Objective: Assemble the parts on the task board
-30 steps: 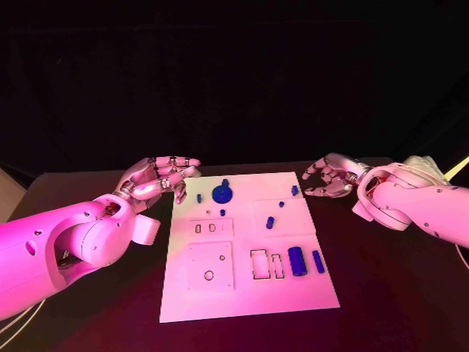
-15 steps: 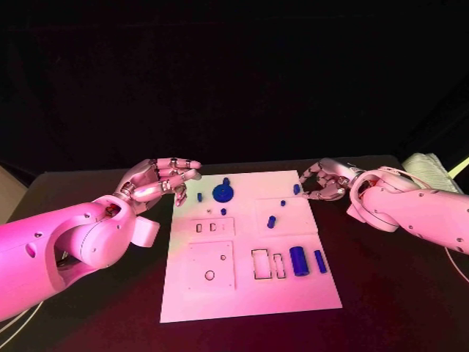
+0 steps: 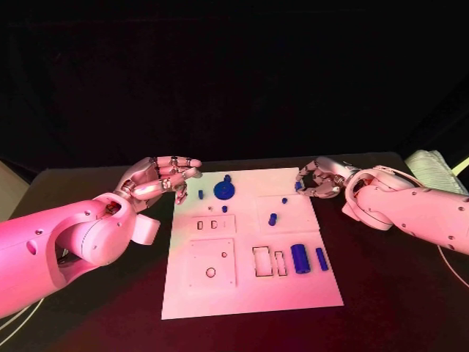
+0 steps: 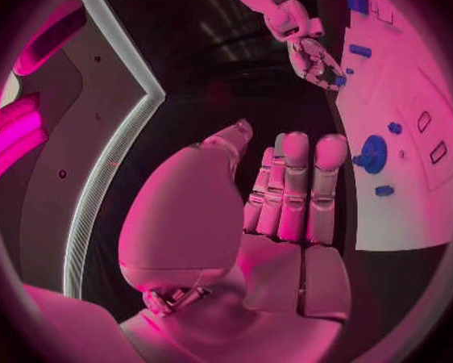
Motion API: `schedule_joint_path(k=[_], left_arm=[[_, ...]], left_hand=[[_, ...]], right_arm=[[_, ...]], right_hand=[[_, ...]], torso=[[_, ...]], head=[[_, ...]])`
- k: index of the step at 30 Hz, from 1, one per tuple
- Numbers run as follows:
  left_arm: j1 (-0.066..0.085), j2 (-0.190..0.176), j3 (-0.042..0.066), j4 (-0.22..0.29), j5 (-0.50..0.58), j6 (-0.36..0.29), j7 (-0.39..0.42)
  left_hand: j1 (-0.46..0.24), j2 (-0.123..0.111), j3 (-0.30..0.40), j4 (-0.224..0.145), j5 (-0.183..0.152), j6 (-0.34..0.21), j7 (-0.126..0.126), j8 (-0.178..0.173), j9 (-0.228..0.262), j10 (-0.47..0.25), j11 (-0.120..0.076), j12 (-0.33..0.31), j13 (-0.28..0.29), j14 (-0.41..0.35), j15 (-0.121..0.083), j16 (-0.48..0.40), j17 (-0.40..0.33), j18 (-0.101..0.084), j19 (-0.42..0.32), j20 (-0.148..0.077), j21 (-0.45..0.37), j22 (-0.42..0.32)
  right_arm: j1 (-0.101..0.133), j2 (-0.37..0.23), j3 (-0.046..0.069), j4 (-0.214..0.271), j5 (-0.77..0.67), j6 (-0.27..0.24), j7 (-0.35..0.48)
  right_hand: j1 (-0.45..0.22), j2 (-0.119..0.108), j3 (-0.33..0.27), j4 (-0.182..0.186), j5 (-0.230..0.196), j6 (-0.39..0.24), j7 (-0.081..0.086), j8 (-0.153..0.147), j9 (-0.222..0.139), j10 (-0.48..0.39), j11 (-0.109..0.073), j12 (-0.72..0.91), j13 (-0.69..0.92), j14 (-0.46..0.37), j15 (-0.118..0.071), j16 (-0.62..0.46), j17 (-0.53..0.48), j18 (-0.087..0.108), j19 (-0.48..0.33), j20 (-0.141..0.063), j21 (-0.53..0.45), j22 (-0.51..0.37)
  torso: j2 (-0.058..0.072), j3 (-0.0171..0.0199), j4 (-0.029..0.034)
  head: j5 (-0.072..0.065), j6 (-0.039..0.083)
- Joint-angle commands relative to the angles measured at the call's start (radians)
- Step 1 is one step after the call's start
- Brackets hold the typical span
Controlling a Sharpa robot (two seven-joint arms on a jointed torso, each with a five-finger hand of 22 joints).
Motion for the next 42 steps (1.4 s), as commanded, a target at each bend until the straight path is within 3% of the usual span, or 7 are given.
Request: schedule_joint_path(k=[1,9,14,21,32,42], left_arm=[[0.000,0.000,0.000,0.003,-0.004,0.011,0.000],[0.000,-0.004,0.000,0.005,-0.002,0.005,-0.004],[0.000,-0.005,0.000,0.006,-0.001,0.004,-0.006],[0.000,-0.007,0.000,0.007,0.000,0.002,-0.010],[0.000,-0.009,0.000,0.008,0.002,0.003,-0.014],[0.000,-0.009,0.000,0.008,0.003,0.005,-0.017]], left_hand=[[-0.006,-0.002,0.005,-0.001,-0.002,0.002,-0.005,0.005,0.001,-0.010,0.000,0.007,0.001,-0.011,0.001,-0.008,-0.004,-0.007,0.001,0.000,0.005,-0.003],[-0.007,0.001,0.007,0.000,-0.002,0.002,-0.005,0.005,0.002,-0.014,0.001,0.007,0.002,-0.014,0.001,-0.013,-0.008,-0.006,-0.002,0.001,0.004,-0.006],[-0.007,0.001,0.007,0.000,-0.002,0.002,-0.005,0.005,0.002,-0.014,0.001,0.007,0.002,-0.014,0.001,-0.013,-0.008,-0.006,-0.002,0.001,0.004,-0.006],[-0.009,0.003,0.009,0.001,-0.002,0.001,-0.003,0.005,0.002,-0.020,0.002,0.008,0.003,-0.026,0.002,-0.029,-0.024,-0.003,-0.014,0.001,-0.003,-0.021],[-0.010,0.003,0.010,0.001,-0.002,0.000,-0.002,0.005,0.002,-0.023,0.003,0.008,0.003,-0.028,0.003,-0.031,-0.024,-0.003,-0.017,0.002,-0.005,-0.024],[-0.011,0.003,0.010,0.001,-0.002,0.000,-0.002,0.005,0.003,-0.023,0.003,0.008,0.004,-0.028,0.003,-0.032,-0.024,-0.003,-0.018,0.002,-0.005,-0.024]], right_arm=[[-0.003,0.003,-0.001,-0.002,0.001,0.005,0.000],[-0.003,0.003,-0.001,-0.006,0.002,0.005,-0.001],[-0.003,0.004,-0.001,-0.002,0.002,0.006,0.002],[-0.003,0.006,-0.001,0.000,0.004,-0.008,0.004],[-0.003,0.008,-0.001,-0.001,0.005,-0.012,-0.006],[-0.003,0.010,-0.001,0.000,0.005,-0.012,-0.014]], right_hand=[[-0.010,0.007,0.012,-0.001,-0.002,0.010,-0.001,-0.002,0.001,0.042,-0.001,0.004,0.182,0.103,-0.008,0.003,0.258,-0.014,0.071,-0.006,0.001,0.218],[-0.012,0.014,0.031,-0.008,-0.005,0.037,-0.002,0.009,0.006,0.044,-0.001,0.007,0.185,0.103,-0.010,0.004,0.259,-0.014,0.072,-0.007,0.003,0.220],[-0.017,0.017,0.043,-0.011,-0.007,0.060,-0.005,0.017,0.009,0.046,-0.003,0.009,0.187,0.103,-0.015,0.003,0.258,-0.014,0.072,-0.010,0.004,0.221],[-0.024,0.037,0.074,-0.023,-0.014,0.140,-0.032,0.060,0.028,0.051,-0.025,0.013,0.192,0.103,-0.038,0.005,0.261,-0.015,0.074,-0.029,0.008,0.225],[-0.043,0.023,0.073,-0.028,-0.034,0.114,-0.023,0.048,0.025,0.049,-0.020,0.010,0.190,0.103,-0.037,0.003,0.258,-0.015,0.072,-0.033,0.004,0.223],[-0.065,0.007,0.066,-0.025,-0.038,0.083,-0.005,0.032,0.021,0.040,-0.006,-0.003,0.179,0.101,-0.019,-0.001,0.252,-0.012,0.065,-0.021,-0.007,0.215]], torso=[[-0.001,-0.0005,0.0001],[-0.002,-0.0002,-0.0034],[-0.001,-0.0005,-0.0014],[-0.001,0.0000,-0.0001],[-0.001,0.0003,-0.0009],[-0.001,0.0002,-0.0009]], head=[[-0.001,-0.002],[0.002,-0.004],[0.001,-0.003],[-0.001,-0.003],[-0.001,-0.005],[-0.002,-0.005]])
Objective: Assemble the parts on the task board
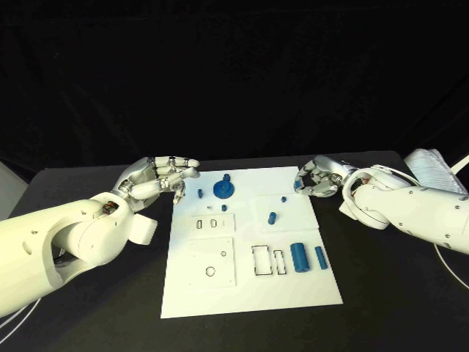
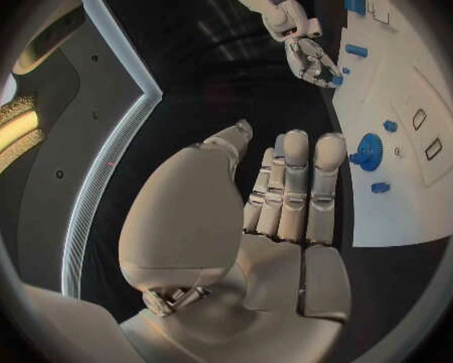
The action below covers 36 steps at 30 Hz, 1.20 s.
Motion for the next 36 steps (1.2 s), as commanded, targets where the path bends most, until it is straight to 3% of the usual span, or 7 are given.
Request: schedule_joint_path(k=[1,18,24,26,29,36], left_arm=[[0.000,0.001,0.000,0.003,0.002,0.007,0.002],[0.000,0.001,0.000,0.003,0.004,0.013,-0.008],[0.000,0.001,0.000,0.003,0.004,0.012,-0.010],[0.000,0.001,0.000,0.003,0.004,0.012,-0.011],[0.000,0.001,0.000,0.003,0.004,0.011,-0.012],[0.000,0.001,0.000,0.003,0.004,0.010,-0.014]], left_hand=[[-0.007,-0.001,0.005,0.001,-0.002,0.000,-0.002,0.005,0.001,-0.008,0.000,0.004,0.002,-0.006,-0.002,-0.005,-0.001,-0.002,-0.011,0.001,-0.006,-0.005],[-0.011,-0.001,0.005,0.003,-0.004,-0.005,0.002,0.003,0.001,-0.012,0.002,0.006,0.003,-0.009,0.000,-0.010,-0.001,-0.001,-0.019,0.003,-0.011,-0.013],[-0.012,-0.001,0.005,0.003,-0.005,-0.006,0.002,0.002,0.001,-0.013,0.003,0.007,0.004,-0.009,0.001,-0.011,-0.001,0.000,-0.020,0.003,-0.011,-0.014],[-0.012,-0.001,0.005,0.003,-0.005,-0.006,0.002,0.002,0.001,-0.013,0.003,0.007,0.004,-0.009,0.001,-0.011,-0.001,0.000,-0.020,0.003,-0.011,-0.014],[-0.012,-0.001,0.005,0.003,-0.005,-0.007,0.003,0.002,0.001,-0.014,0.004,0.007,0.004,-0.010,0.001,-0.012,-0.001,0.000,-0.023,0.003,-0.012,-0.016],[-0.012,0.000,0.006,0.003,-0.006,-0.009,0.004,0.001,0.001,-0.015,0.004,0.008,0.005,-0.010,0.002,-0.012,-0.001,0.000,-0.023,0.004,-0.012,-0.016]], right_arm=[[-0.001,0.002,0.000,0.001,-0.003,0.001,-0.005],[0.000,0.007,0.000,-0.002,-0.002,0.003,-0.005],[0.000,0.009,0.000,-0.004,-0.002,0.002,-0.003],[0.000,0.009,0.000,-0.005,-0.002,-0.002,-0.004],[0.000,0.009,0.000,-0.005,-0.002,-0.008,-0.003],[-0.001,0.010,0.000,-0.002,0.007,-0.043,-0.003]], right_hand=[[-0.010,-0.001,-0.004,-0.002,-0.005,-0.013,0.003,-0.008,-0.002,0.039,0.009,-0.007,0.178,0.103,0.012,0.000,0.252,-0.012,0.065,0.009,-0.007,0.215],[-0.008,0.003,0.001,-0.008,-0.010,-0.029,0.012,-0.015,-0.003,0.034,0.018,-0.012,0.174,0.103,0.022,-0.001,0.250,-0.011,0.062,0.022,-0.011,0.213],[0.005,0.037,0.026,-0.018,-0.024,0.023,-0.010,0.017,0.011,0.041,0.002,-0.005,0.181,0.103,0.004,0.000,0.252,-0.012,0.065,0.011,-0.007,0.217],[0.007,0.053,0.039,-0.023,-0.059,0.038,-0.021,0.030,0.018,0.044,-0.008,-0.002,0.183,0.104,-0.006,0.002,0.255,-0.012,0.067,0.001,-0.005,0.219],[0.010,0.070,0.052,-0.029,-0.070,0.058,-0.032,0.049,0.027,0.046,-0.017,0.000,0.186,0.105,-0.013,0.004,0.258,-0.013,0.069,-0.006,-0.001,0.222],[0.003,0.081,0.056,-0.036,-0.075,0.082,-0.049,0.080,0.046,0.050,-0.033,0.004,0.190,0.106,-0.025,0.007,0.262,-0.016,0.075,-0.017,0.007,0.229]], torso=[[0.000,0.0001,0.0002],[0.000,-0.0002,0.0003],[0.001,0.0002,0.0000],[0.001,0.0002,0.0006],[0.000,0.0000,0.0012],[0.000,0.0000,-0.0004]], head=[[0.000,0.000],[-0.002,0.001],[-0.001,0.000],[-0.001,0.000],[-0.001,0.000],[0.001,-0.001]])
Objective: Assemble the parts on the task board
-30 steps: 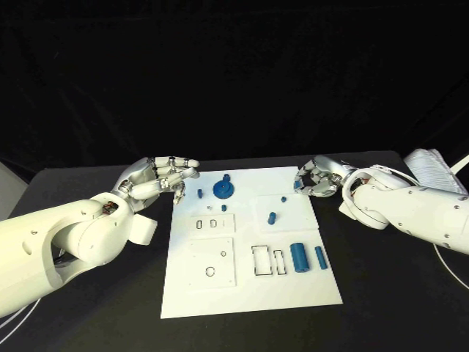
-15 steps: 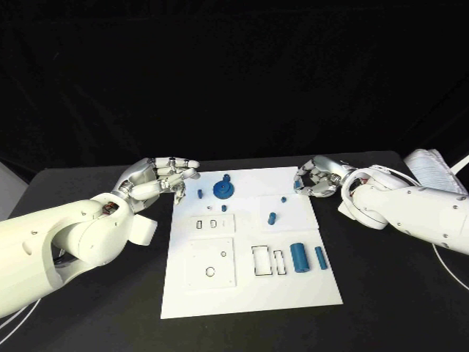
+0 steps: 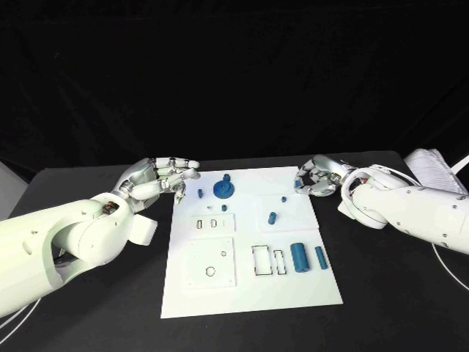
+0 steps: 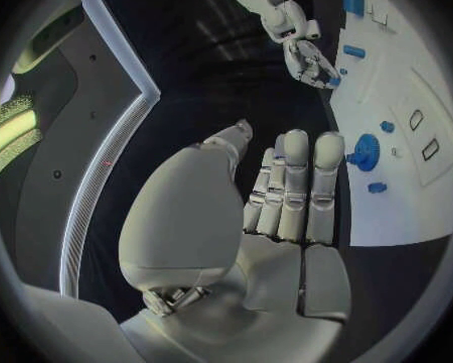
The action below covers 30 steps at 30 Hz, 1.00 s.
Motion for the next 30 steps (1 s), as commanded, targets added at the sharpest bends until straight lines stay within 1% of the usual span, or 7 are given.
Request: schedule_joint_path(k=[1,9,14,24,26,27,30], left_arm=[[0.000,0.001,0.000,0.003,0.003,0.009,0.001],[0.000,-0.001,0.000,0.002,0.005,0.007,0.001],[0.000,-0.001,0.000,-0.003,0.007,0.007,0.002],[0.000,0.008,-0.001,-0.032,0.012,0.001,-0.002],[0.001,0.013,-0.003,-0.037,0.032,0.004,-0.009],[0.001,0.015,-0.004,-0.038,0.043,0.005,-0.013],[0.001,0.021,-0.006,-0.044,0.061,0.009,-0.024]], left_hand=[[-0.012,0.000,0.006,0.003,-0.006,-0.005,0.000,0.001,0.001,-0.004,0.001,0.004,0.001,-0.006,-0.002,-0.005,-0.001,0.000,-0.005,0.000,-0.004,-0.001],[-0.012,0.000,0.006,0.002,-0.006,-0.006,0.001,0.001,0.001,-0.005,0.001,0.004,0.001,-0.007,-0.002,-0.005,-0.001,0.000,-0.005,0.000,-0.004,-0.001],[-0.012,0.000,0.006,0.002,-0.006,-0.006,0.001,0.001,0.001,-0.005,0.001,0.004,0.001,-0.007,-0.002,-0.005,-0.001,0.000,-0.005,0.000,-0.004,-0.001],[-0.012,0.003,0.009,0.000,-0.006,-0.004,-0.001,0.003,0.004,0.004,-0.001,0.020,0.009,0.001,-0.002,-0.005,0.005,-0.003,0.006,0.002,0.007,0.019],[-0.012,0.002,0.010,-0.001,-0.006,-0.002,-0.004,0.005,0.005,0.015,-0.006,0.036,0.017,0.029,-0.006,0.026,0.042,-0.006,0.022,0.000,0.022,0.043],[-0.014,0.001,0.008,-0.004,-0.007,0.007,-0.010,0.010,0.008,0.050,-0.015,0.069,0.034,0.098,-0.013,0.114,0.146,-0.018,0.068,-0.004,0.061,0.111],[-0.015,0.002,0.010,-0.009,-0.005,0.026,-0.019,0.018,0.014,0.067,-0.028,0.127,0.075,0.195,-0.025,0.246,0.310,-0.037,0.141,-0.016,0.126,0.219]], right_arm=[[-0.001,0.001,0.000,0.004,0.004,-0.036,0.001],[0.000,0.000,0.000,0.018,0.012,-0.099,-0.028],[0.020,-0.004,0.002,0.048,0.033,-0.107,-0.059],[0.066,0.022,0.002,0.202,0.066,-0.096,-0.129],[0.067,0.041,0.002,0.234,0.061,-0.088,-0.144],[0.066,0.051,0.001,0.248,0.059,-0.084,-0.151],[0.059,0.083,-0.001,0.278,0.039,-0.076,-0.165]], right_hand=[[0.000,0.017,0.005,-0.002,-0.003,0.028,-0.024,0.024,0.028,0.050,-0.008,0.007,0.190,0.106,-0.010,0.003,0.262,-0.016,0.075,-0.010,0.006,0.228],[-0.011,0.013,0.002,0.001,-0.003,0.022,-0.023,0.027,0.031,0.050,-0.009,0.006,0.190,0.105,-0.010,0.002,0.260,-0.016,0.075,-0.012,0.005,0.228],[-0.018,0.015,0.003,0.003,0.002,0.014,-0.021,0.027,0.032,0.049,-0.009,0.005,0.189,0.105,-0.007,0.000,0.258,-0.016,0.074,-0.011,0.005,0.228],[-0.021,0.017,0.010,-0.001,0.022,0.004,-0.017,0.028,0.035,0.050,-0.006,0.005,0.190,0.104,-0.002,-0.002,0.255,-0.016,0.076,-0.008,0.006,0.229],[-0.022,0.017,0.011,-0.002,0.027,0.002,-0.016,0.028,0.035,0.049,-0.005,0.004,0.188,0.104,-0.001,-0.002,0.254,-0.016,0.075,-0.007,0.005,0.228],[-0.022,0.017,0.011,-0.002,0.027,0.002,-0.016,0.028,0.035,0.049,-0.005,0.004,0.188,0.104,-0.001,-0.002,0.254,-0.016,0.075,-0.007,0.005,0.228],[-0.022,0.017,0.012,-0.003,0.029,0.001,-0.016,0.028,0.035,0.049,-0.005,0.003,0.188,0.103,-0.001,-0.004,0.253,-0.015,0.074,-0.007,0.003,0.227]], torso=[[0.000,-0.0001,-0.0008],[-0.002,-0.0007,-0.0017],[-0.005,-0.0026,-0.0022],[-0.023,-0.0129,-0.0073],[-0.025,-0.0149,-0.0047],[-0.026,-0.0156,-0.0034],[-0.031,-0.0195,-0.0041]], head=[[0.000,-0.001],[0.002,-0.002],[0.003,-0.003],[0.026,-0.018],[0.027,-0.021],[0.027,-0.021],[0.038,-0.023]])
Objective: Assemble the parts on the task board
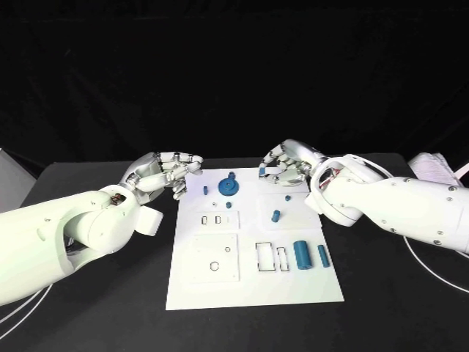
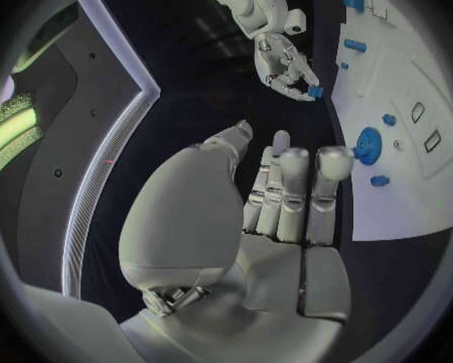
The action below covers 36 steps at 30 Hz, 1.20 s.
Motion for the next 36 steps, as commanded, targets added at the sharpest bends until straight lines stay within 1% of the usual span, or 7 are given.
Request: schedule_joint_path(k=[1,4,7,9,15,24,36], left_arm=[[0.000,0.007,-0.001,-0.005,0.047,0.011,-0.017],[0.000,0.014,-0.003,-0.012,0.043,0.014,-0.027],[0.001,0.019,-0.005,-0.019,0.030,0.016,-0.036],[0.001,0.022,-0.006,-0.022,0.018,0.017,-0.040],[0.001,0.029,-0.009,-0.025,0.001,0.015,-0.050],[0.001,0.032,-0.012,-0.023,-0.012,0.010,-0.062],[0.001,0.031,-0.012,-0.024,-0.032,0.002,-0.064]], left_hand=[[-0.013,-0.002,0.002,-0.007,-0.001,0.016,-0.008,0.009,0.005,0.021,-0.011,0.046,0.033,0.078,-0.008,0.108,0.134,-0.023,0.060,-0.008,0.051,0.087],[-0.017,-0.003,0.004,-0.007,0.000,0.021,-0.012,0.008,0.007,0.017,-0.016,0.092,0.070,0.118,-0.013,0.172,0.218,-0.033,0.094,-0.014,0.084,0.143],[-0.023,-0.003,0.008,-0.008,0.001,0.027,-0.018,0.005,0.011,0.010,-0.025,0.167,0.129,0.187,-0.021,0.273,0.346,-0.056,0.174,-0.022,0.148,0.264],[-0.026,-0.005,0.010,-0.008,0.001,0.027,-0.020,0.002,0.012,-0.001,-0.026,0.208,0.162,0.207,-0.023,0.304,0.388,-0.064,0.202,-0.025,0.171,0.307],[-0.031,-0.006,0.014,-0.006,0.000,0.023,-0.022,-0.003,0.014,-0.022,-0.027,0.248,0.193,0.219,-0.024,0.321,0.415,-0.070,0.224,-0.026,0.188,0.343],[-0.039,-0.010,0.015,-0.003,0.000,0.029,-0.027,0.001,0.025,-0.046,-0.032,0.342,0.259,0.260,-0.028,0.379,0.494,-0.088,0.281,-0.030,0.229,0.434],[-0.042,-0.011,0.015,-0.002,0.000,0.026,-0.027,0.000,0.026,-0.054,-0.032,0.357,0.269,0.263,-0.028,0.383,0.501,-0.090,0.288,-0.030,0.234,0.444]], right_arm=[[-0.009,0.024,-0.003,0.027,-0.027,0.020,-0.054],[-0.017,0.054,-0.006,0.045,-0.063,0.023,-0.075],[-0.025,0.078,-0.010,0.050,-0.095,0.023,-0.095],[-0.031,0.093,-0.011,0.052,-0.114,0.021,-0.108],[-0.051,0.130,-0.016,0.055,-0.176,0.019,-0.153],[-0.096,0.171,-0.024,0.026,-0.228,0.014,-0.193],[-0.124,0.182,-0.026,0.025,-0.268,0.017,-0.205]], right_hand=[[-0.008,0.001,0.005,-0.002,0.008,0.004,-0.011,0.029,0.036,0.046,-0.003,-0.002,0.187,0.100,0.003,-0.003,0.253,-0.015,0.072,0.001,-0.002,0.226],[-0.007,0.000,0.006,-0.003,0.010,0.003,-0.011,0.028,0.037,0.047,-0.002,-0.002,0.188,0.100,0.003,-0.004,0.252,-0.015,0.073,0.001,-0.001,0.227],[-0.005,-0.002,0.007,-0.007,0.011,0.001,-0.010,0.029,0.037,0.046,-0.002,-0.002,0.187,0.099,0.004,-0.004,0.252,-0.015,0.072,0.002,-0.002,0.226],[-0.005,-0.003,0.007,-0.008,0.011,0.000,-0.010,0.029,0.037,0.046,-0.002,-0.002,0.187,0.099,0.004,-0.005,0.250,-0.014,0.072,0.002,-0.003,0.226],[-0.005,-0.004,0.008,-0.009,0.012,0.000,-0.010,0.029,0.038,0.046,-0.002,-0.002,0.187,0.099,0.004,-0.005,0.250,-0.014,0.072,0.002,-0.003,0.225],[-0.006,-0.007,0.008,-0.012,0.013,-0.004,-0.008,0.028,0.038,0.045,-0.001,-0.004,0.186,0.099,0.006,-0.007,0.248,-0.014,0.071,0.003,-0.005,0.224],[-0.007,-0.009,0.008,-0.013,0.013,-0.005,-0.008,0.028,0.038,0.046,0.000,-0.003,0.187,0.098,0.006,-0.007,0.247,-0.014,0.071,0.003,-0.005,0.224]], torso=[[-0.009,-0.0070,0.0009],[-0.014,-0.0097,0.0016],[-0.021,-0.0128,0.0027],[-0.023,-0.0139,0.0043],[-0.027,-0.0153,0.0072],[-0.022,-0.0128,0.0060],[-0.019,-0.0104,0.0083]], head=[[0.011,-0.005],[0.013,-0.010],[0.017,-0.013],[0.019,-0.015],[0.028,-0.024],[0.032,-0.030],[0.035,-0.040]])
